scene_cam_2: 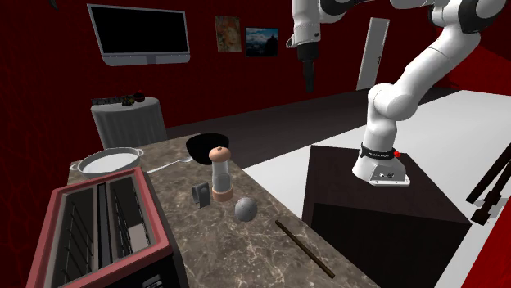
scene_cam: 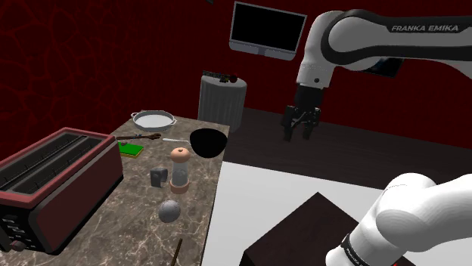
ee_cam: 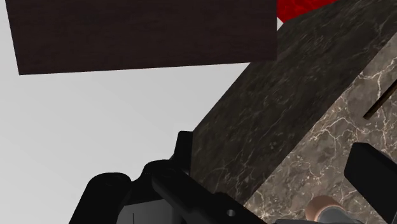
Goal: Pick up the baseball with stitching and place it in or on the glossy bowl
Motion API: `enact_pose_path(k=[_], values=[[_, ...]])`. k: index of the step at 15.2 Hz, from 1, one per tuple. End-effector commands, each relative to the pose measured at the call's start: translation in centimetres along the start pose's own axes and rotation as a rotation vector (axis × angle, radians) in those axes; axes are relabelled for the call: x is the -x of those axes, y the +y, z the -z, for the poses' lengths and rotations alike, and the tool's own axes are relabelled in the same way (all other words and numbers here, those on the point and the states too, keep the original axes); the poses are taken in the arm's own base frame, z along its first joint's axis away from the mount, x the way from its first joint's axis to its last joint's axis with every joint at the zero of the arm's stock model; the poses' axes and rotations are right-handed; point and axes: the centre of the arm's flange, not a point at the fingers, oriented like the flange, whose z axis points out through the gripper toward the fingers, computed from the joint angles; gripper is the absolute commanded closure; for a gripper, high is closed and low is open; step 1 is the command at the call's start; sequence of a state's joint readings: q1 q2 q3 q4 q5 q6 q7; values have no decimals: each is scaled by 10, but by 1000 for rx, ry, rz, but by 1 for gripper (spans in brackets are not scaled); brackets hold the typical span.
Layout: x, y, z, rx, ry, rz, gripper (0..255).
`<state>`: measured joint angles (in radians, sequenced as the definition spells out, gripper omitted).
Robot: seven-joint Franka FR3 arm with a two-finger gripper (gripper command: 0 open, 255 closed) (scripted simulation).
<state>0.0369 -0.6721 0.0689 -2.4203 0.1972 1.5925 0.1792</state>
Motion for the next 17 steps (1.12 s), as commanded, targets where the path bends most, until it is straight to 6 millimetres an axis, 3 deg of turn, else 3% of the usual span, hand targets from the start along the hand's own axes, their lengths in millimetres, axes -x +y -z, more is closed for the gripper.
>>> enact_pose_path(k=[1, 17], values=[[-13, -21, -13, -1, 0, -3, 0], [-98, -171, -136, -3, -11, -21, 0]])
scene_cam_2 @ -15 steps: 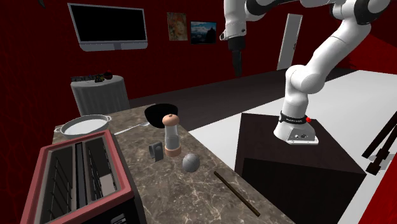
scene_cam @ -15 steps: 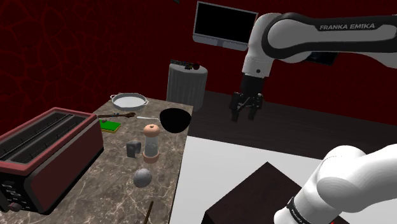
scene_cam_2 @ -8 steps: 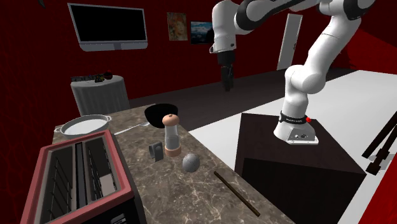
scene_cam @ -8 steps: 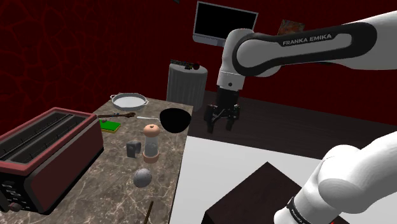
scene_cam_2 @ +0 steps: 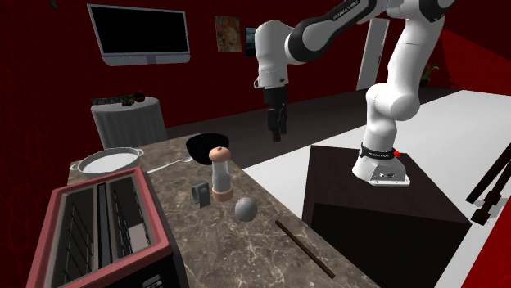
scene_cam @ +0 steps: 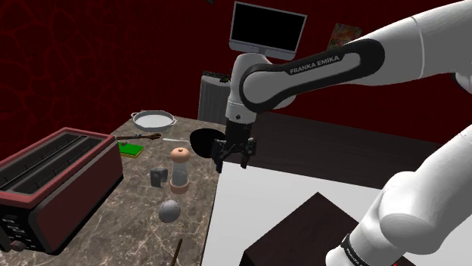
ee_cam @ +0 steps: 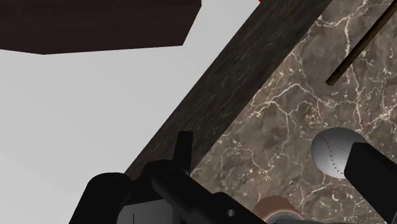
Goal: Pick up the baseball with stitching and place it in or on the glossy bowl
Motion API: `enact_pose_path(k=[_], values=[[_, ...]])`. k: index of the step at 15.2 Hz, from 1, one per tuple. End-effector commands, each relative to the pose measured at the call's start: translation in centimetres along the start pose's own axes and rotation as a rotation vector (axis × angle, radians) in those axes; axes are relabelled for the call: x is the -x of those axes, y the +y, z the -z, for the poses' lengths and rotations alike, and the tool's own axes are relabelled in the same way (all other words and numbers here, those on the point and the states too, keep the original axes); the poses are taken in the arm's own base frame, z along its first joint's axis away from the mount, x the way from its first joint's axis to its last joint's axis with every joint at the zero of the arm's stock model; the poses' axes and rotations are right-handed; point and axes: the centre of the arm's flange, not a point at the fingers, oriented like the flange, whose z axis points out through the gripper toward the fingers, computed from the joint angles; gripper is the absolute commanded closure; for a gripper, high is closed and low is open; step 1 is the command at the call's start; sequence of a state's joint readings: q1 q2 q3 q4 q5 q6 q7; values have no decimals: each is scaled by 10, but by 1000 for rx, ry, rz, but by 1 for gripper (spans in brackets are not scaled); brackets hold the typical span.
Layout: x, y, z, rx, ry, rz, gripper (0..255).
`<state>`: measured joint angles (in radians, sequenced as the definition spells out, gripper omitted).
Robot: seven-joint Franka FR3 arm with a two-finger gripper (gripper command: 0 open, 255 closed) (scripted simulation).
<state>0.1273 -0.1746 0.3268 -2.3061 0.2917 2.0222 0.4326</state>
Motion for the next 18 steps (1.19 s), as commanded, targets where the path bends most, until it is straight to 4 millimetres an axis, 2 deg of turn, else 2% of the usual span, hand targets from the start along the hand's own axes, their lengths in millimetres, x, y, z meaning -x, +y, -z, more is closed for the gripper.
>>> enact_pose_path(k=[1, 15, 16, 18], values=[[-10, -21, -17, -2, -1, -3, 0], [-85, -153, -124, -3, -11, -18, 0], [-89, -160, -129, -3, -11, -19, 0], [-89, -160, -140, -3, -11, -19, 0]])
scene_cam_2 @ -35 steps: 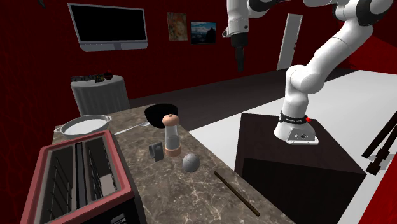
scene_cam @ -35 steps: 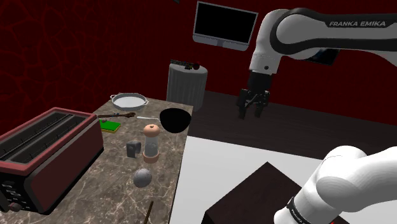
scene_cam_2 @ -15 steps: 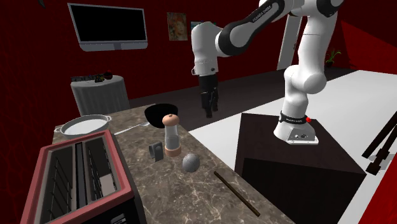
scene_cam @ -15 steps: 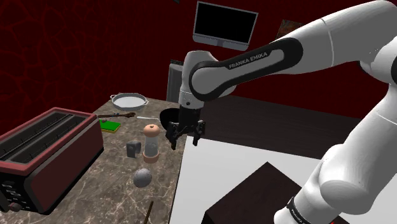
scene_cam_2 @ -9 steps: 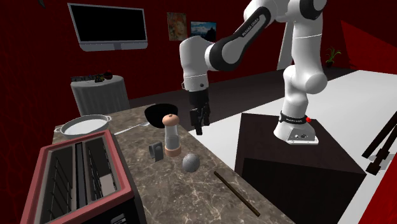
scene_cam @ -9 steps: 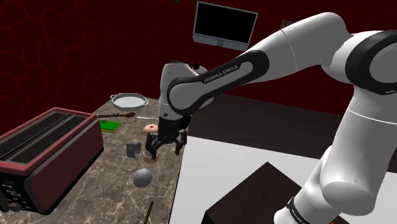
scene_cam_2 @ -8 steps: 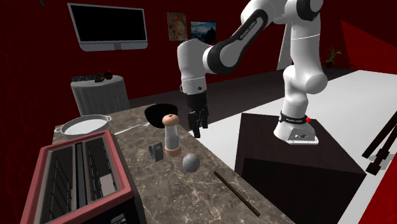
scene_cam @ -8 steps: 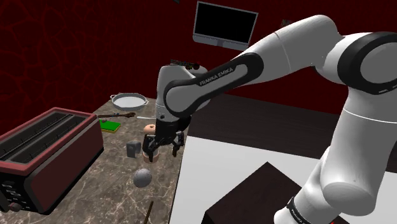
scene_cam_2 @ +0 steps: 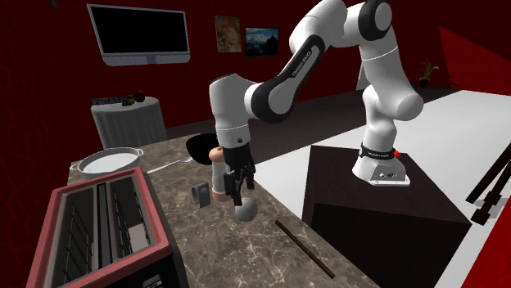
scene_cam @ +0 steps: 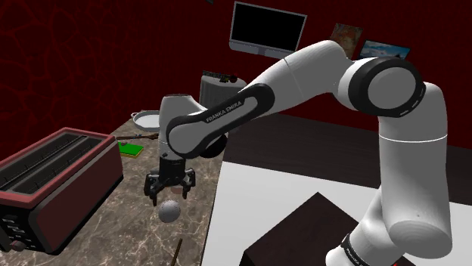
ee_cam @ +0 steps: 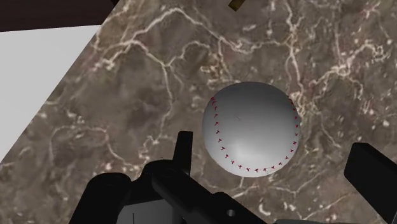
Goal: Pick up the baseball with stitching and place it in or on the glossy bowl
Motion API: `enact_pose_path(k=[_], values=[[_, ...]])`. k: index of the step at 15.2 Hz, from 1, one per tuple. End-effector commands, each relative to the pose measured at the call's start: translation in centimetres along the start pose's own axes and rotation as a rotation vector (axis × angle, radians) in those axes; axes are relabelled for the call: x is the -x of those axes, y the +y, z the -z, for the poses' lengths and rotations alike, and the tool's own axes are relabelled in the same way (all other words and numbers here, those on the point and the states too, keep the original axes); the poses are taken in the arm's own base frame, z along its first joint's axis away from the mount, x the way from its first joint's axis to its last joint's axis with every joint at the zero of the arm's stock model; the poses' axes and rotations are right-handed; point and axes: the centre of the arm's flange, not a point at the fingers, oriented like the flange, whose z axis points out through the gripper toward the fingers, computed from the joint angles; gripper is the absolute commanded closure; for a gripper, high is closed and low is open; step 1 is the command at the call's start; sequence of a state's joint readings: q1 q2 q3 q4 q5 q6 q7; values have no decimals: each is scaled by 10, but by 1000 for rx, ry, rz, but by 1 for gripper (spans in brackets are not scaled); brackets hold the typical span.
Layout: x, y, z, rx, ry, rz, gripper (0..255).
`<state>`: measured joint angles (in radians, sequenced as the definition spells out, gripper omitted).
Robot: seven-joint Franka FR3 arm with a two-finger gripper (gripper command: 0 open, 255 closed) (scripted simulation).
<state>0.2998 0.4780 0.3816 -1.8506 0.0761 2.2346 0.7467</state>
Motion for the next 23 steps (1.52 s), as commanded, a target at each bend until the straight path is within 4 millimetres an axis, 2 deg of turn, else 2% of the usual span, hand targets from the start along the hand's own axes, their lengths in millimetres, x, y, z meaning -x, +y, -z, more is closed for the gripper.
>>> enact_pose_path(k=[1, 6, 13, 14, 23], values=[[-2, -1, -12, 0, 0, 0, 0], [-2, -1, -36, 0, 0, 0, 0], [-2, -1, -36, 0, 0, 0, 0], [-2, -1, -36, 0, 0, 0, 255], [-2, -1, -36, 0, 0, 0, 255]])
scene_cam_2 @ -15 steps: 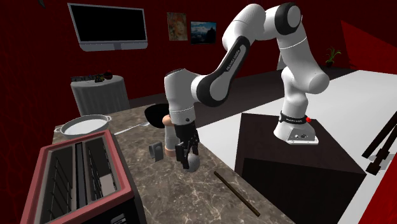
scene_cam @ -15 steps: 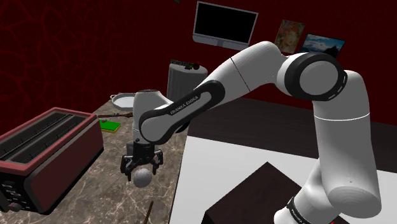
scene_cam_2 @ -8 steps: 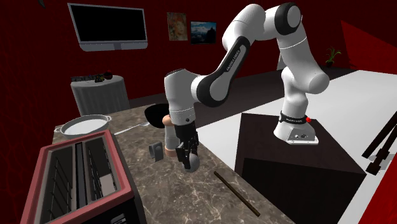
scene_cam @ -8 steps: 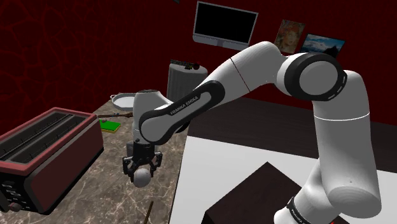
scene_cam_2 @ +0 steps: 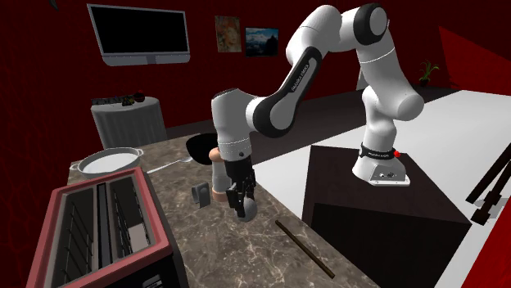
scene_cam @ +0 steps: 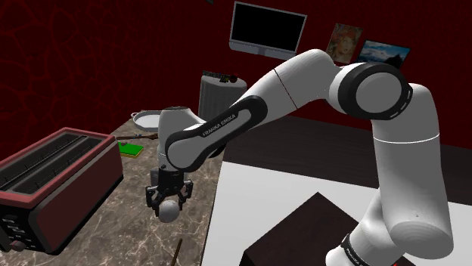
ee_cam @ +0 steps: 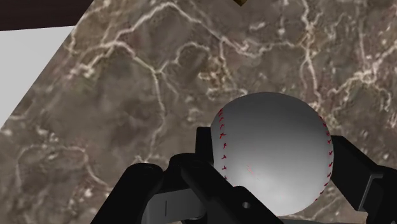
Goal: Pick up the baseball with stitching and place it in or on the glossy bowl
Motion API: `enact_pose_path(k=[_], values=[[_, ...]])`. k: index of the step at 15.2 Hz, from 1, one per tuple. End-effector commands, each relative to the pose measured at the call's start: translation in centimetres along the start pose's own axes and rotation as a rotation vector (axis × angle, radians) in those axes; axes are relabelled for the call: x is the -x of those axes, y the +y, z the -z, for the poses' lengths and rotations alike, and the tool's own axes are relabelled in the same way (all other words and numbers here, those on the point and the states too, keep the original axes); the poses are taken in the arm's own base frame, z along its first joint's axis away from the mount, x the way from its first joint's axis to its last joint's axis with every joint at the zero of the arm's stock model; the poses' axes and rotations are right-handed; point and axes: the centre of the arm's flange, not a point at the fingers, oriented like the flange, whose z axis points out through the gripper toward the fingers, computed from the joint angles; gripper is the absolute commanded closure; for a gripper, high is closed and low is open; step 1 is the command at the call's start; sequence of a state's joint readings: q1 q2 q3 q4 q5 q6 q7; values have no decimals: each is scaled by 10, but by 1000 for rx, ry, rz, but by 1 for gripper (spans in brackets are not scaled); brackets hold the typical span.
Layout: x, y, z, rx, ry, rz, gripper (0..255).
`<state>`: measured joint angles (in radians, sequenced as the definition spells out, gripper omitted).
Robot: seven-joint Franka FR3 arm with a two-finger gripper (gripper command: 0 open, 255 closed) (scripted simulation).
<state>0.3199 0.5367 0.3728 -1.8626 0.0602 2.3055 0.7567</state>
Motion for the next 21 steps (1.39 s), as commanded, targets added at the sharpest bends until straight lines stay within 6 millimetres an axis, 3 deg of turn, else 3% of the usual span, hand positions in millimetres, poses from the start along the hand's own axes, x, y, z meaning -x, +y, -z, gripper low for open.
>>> enact_pose_path(k=[1, 21], values=[[1, -1, 5, 0, 0, 0, 255], [23, -13, 108, 0, 0, 0, 255]])
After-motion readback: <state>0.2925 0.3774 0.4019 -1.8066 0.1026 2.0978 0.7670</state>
